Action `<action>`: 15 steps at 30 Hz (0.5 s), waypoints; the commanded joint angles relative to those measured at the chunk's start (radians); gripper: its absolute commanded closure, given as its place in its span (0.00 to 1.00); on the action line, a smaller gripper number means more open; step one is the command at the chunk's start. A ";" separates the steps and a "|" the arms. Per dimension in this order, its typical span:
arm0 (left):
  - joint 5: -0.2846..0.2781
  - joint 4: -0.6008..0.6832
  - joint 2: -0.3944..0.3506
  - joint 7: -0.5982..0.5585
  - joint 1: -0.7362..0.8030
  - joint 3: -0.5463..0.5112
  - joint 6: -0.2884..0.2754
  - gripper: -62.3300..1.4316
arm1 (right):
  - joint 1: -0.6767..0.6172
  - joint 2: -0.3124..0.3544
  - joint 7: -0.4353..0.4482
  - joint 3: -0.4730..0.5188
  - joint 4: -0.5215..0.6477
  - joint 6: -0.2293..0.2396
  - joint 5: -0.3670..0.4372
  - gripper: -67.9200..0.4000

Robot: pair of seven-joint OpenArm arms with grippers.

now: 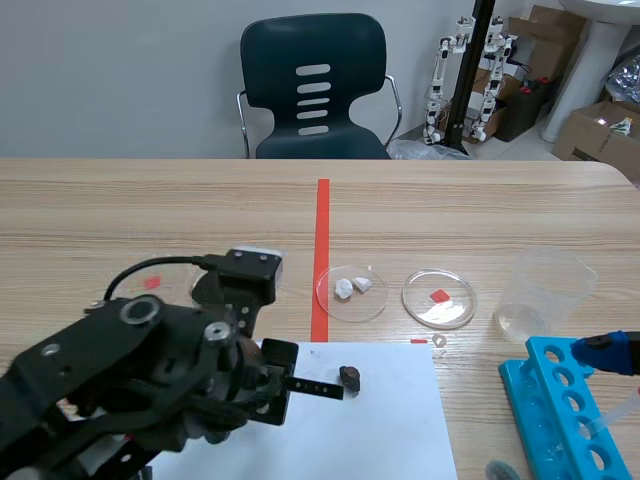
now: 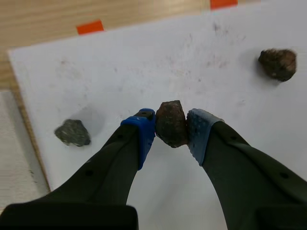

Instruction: Pick up the middle mineral with the left hand

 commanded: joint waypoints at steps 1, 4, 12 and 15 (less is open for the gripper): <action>-0.003 0.056 -0.031 -0.053 0.042 -0.028 0.002 0.80 | -0.002 0.000 0.019 -0.003 0.014 0.003 0.011 0.00; -0.026 0.153 -0.088 -0.143 0.114 -0.072 0.000 0.80 | -0.002 0.000 0.019 -0.003 0.014 0.003 0.011 0.00; -0.031 0.365 -0.212 -0.403 0.346 -0.246 -0.104 0.80 | -0.002 0.000 0.019 -0.003 0.014 0.003 0.011 0.00; -0.057 0.418 -0.248 -0.505 0.435 -0.324 -0.174 0.80 | -0.002 0.000 0.019 -0.003 0.014 0.003 0.011 0.00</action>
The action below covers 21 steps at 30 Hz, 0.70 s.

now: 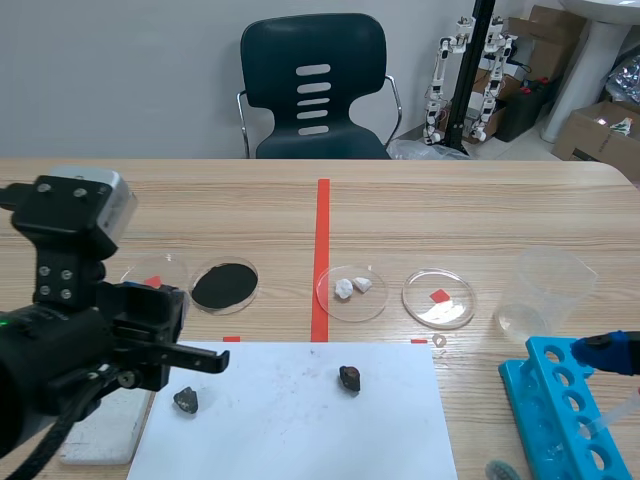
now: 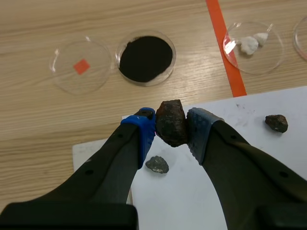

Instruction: Pick up the middle mineral with the left hand

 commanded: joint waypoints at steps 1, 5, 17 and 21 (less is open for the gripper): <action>-0.011 0.022 -0.014 -0.051 0.036 -0.027 -0.034 0.80 | -0.002 0.000 0.019 -0.003 0.014 0.003 0.011 0.00; -0.017 0.063 -0.057 -0.166 0.142 -0.108 -0.135 0.80 | -0.002 0.000 0.019 -0.003 0.014 0.003 0.011 0.00; -0.005 0.101 -0.071 -0.432 0.394 -0.299 -0.414 0.80 | -0.002 0.000 0.019 -0.003 0.014 0.003 0.011 0.00; 0.046 0.101 -0.071 -0.495 0.444 -0.313 -0.520 0.80 | -0.002 0.000 0.019 -0.003 0.014 0.003 0.011 0.00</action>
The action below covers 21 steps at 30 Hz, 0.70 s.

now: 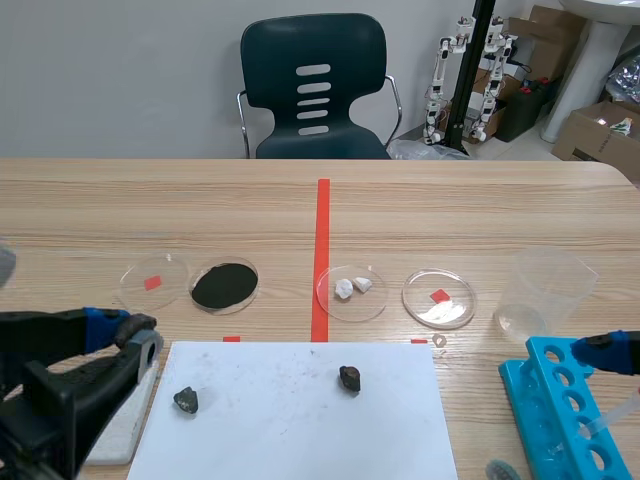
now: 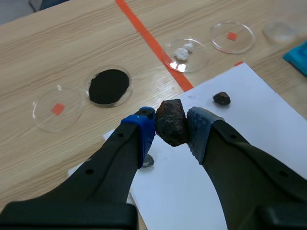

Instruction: Pick up the middle mineral with the left hand

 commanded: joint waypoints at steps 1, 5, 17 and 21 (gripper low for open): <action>0.019 0.022 0.004 -0.036 0.008 0.006 -0.023 0.80 | -0.002 0.000 0.019 -0.003 0.014 0.003 0.011 0.00; 0.030 0.022 0.004 -0.043 0.013 0.006 -0.029 0.80 | -0.002 0.000 0.019 -0.003 0.014 0.003 0.011 0.00; 0.030 0.022 0.004 -0.043 0.013 0.006 -0.029 0.80 | -0.002 0.000 0.019 -0.003 0.014 0.003 0.011 0.00; 0.030 0.022 0.005 -0.043 0.013 0.006 -0.029 0.80 | -0.002 0.000 0.019 -0.003 0.014 0.003 0.011 0.00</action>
